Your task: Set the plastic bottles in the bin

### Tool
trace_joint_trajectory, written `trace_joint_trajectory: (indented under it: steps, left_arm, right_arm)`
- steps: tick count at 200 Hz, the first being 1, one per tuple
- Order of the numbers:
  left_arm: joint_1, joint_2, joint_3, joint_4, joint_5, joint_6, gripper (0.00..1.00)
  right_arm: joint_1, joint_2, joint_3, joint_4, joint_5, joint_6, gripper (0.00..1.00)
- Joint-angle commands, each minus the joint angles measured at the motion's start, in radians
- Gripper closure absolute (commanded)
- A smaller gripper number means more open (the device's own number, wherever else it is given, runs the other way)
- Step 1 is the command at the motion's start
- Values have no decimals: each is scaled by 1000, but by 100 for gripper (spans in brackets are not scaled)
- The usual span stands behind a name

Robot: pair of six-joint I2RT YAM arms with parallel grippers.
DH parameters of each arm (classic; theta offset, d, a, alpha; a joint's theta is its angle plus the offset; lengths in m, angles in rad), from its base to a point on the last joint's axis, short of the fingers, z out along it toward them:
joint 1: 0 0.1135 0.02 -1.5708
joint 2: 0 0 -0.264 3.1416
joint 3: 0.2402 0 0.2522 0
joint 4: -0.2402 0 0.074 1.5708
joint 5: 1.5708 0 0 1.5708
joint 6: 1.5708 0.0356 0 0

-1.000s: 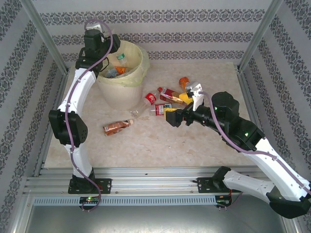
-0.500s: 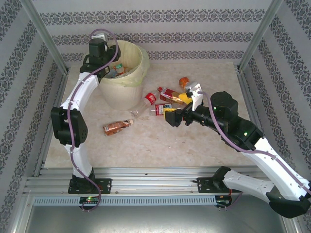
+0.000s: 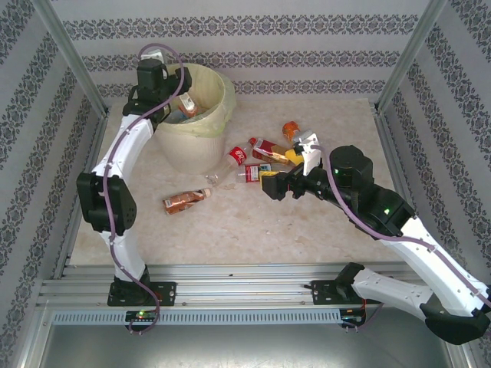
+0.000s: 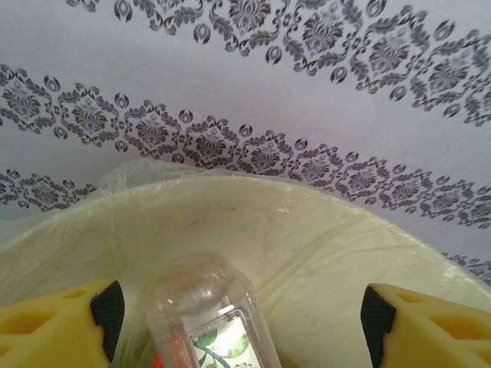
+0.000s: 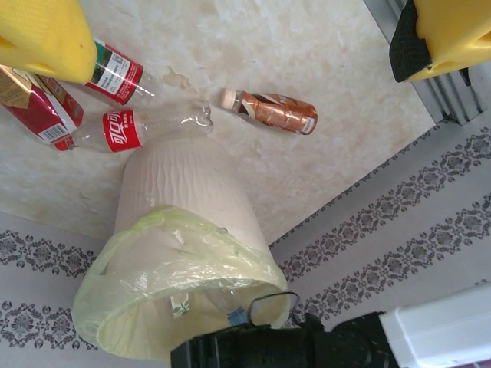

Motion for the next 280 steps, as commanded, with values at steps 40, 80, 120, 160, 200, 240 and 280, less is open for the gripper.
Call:
trace_joint_trajectory:
  steps: [40,80,120,160,200,240,280]
  left_arm:
    - [8,-200,9,-126,147,-24,15]
    - [-14,-346,-114,-211,273,-60,12]
    - [-77,-508,-304,-278,348,-76,2]
    - [-138,-630,-505,-261,409,-74,0]
    - [-159,-661,-676,-138,473,-169,0]
    - [-224,-623,-730,-87,468,-183,0]
    - [-277,-595,-749,-40,450,-208,0]
  right_arm:
    - [-40,64,-13,-49,76,-23,2]
    - [-117,146,-25,-60,-9,-40,2]
    - [-173,260,-26,-55,-68,-56,2]
    - [-188,361,-28,-72,-40,-78,2]
    - [-223,470,-40,-36,-30,-53,2]
    - [-315,608,-5,0,-92,-34,2]
    - [-374,698,-17,108,-229,-129,2]
